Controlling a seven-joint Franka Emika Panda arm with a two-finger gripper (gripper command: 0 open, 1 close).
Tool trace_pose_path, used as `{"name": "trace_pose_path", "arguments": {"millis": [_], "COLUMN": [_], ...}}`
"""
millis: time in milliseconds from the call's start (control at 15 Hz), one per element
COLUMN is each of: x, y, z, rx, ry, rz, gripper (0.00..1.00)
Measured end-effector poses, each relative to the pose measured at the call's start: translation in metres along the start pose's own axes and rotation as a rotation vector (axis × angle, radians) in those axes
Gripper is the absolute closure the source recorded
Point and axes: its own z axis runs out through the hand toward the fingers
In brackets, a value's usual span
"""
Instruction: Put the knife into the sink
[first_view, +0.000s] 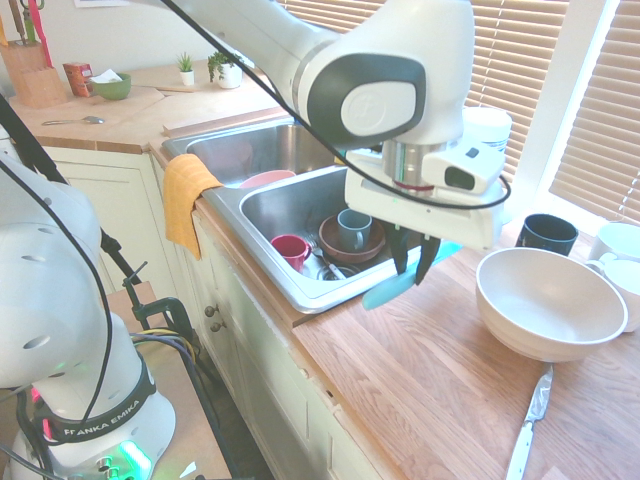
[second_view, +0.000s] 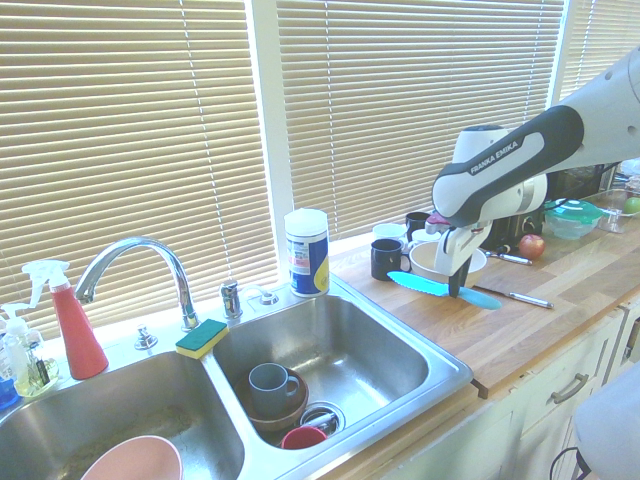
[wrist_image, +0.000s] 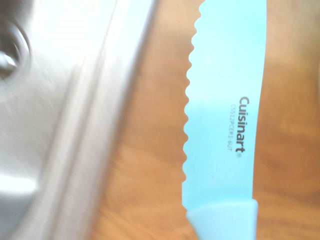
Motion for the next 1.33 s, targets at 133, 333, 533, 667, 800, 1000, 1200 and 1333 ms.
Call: {"name": "trace_pose_path", "arguments": {"millis": [133,333,533,667,800,1000,1200,1333], "x": [-0.003,-0.019,-0.042,-0.055,-0.066,-0.075,-0.081,-0.08], "y": [-0.026,-0.085,-0.15,-0.186,-0.21,-0.229,-0.238,-0.24], "z": [-0.024,-0.043,-0.035,-0.013,0.021,0.068,0.115,0.145], "rx": [0.028,0.049,0.059,0.068,0.074,0.07,0.058,0.042], "ry": [-0.005,0.001,0.043,0.062,0.079,0.074,0.043,0.025], "rz": [0.026,0.146,0.234,0.258,0.292,0.309,0.311,0.312], "gripper": [1.0,1.0,1.0,1.0,1.0,1.0,1.0,1.0]}}
